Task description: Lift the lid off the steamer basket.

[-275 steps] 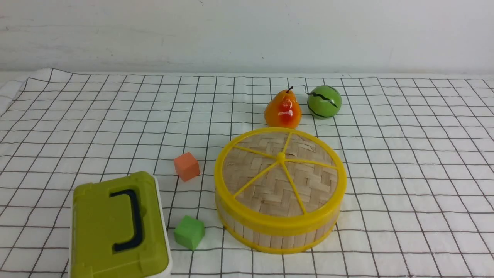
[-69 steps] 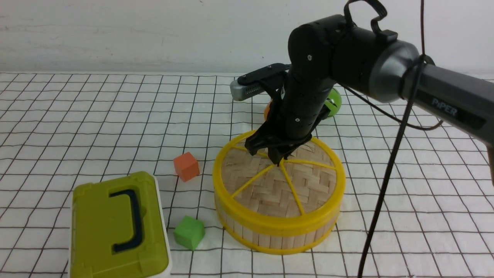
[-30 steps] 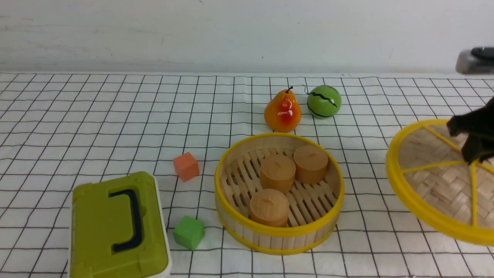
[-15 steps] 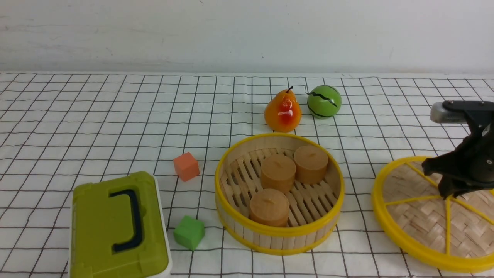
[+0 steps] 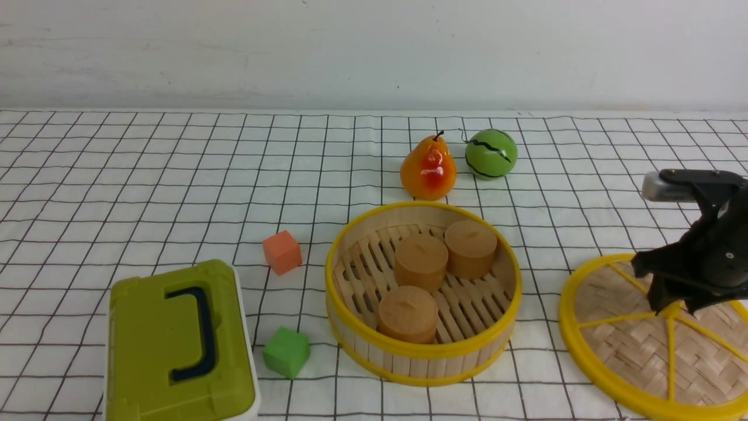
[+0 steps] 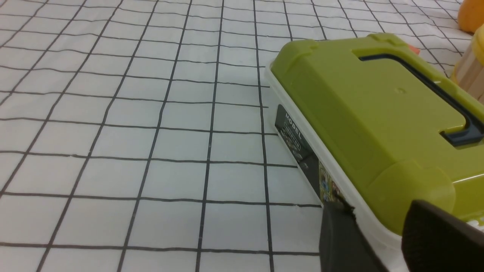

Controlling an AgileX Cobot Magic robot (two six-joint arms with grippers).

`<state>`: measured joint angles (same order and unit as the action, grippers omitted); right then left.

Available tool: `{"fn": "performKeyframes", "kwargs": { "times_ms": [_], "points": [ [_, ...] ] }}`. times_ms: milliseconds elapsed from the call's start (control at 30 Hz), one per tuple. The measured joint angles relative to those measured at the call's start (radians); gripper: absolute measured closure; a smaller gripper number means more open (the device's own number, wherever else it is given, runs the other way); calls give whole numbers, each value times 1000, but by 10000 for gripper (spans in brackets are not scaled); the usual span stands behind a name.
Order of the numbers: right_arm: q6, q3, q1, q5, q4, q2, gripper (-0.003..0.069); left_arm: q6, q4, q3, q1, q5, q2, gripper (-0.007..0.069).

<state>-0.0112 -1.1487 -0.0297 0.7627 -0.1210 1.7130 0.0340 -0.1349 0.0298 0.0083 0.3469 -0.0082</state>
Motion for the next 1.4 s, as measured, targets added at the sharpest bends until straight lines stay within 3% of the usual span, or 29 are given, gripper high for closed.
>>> {"fn": "performKeyframes", "kwargs": {
  "times_ms": [133, 333, 533, 733, 1200, 1400],
  "points": [
    [-2, 0, 0, 13, -13, -102, 282, 0, 0, 0, 0, 0, 0, 385],
    [-90, 0, 0, 28, -96, -392, 354, 0, 0, 0, 0, 0, 0, 385],
    [-202, 0, 0, 49, -220, -699, 524, 0, 0, 0, 0, 0, 0, 385],
    [-230, 0, 0, 113, -270, -869, 670, 0, 0, 0, 0, 0, 0, 385],
    [-234, 0, 0, 185, -277, -1055, 683, 0, 0, 0, 0, 0, 0, 385],
    [-234, 0, 0, 314, -277, -1060, 679, 0, 0, 0, 0, 0, 0, 385]
  ]
}}
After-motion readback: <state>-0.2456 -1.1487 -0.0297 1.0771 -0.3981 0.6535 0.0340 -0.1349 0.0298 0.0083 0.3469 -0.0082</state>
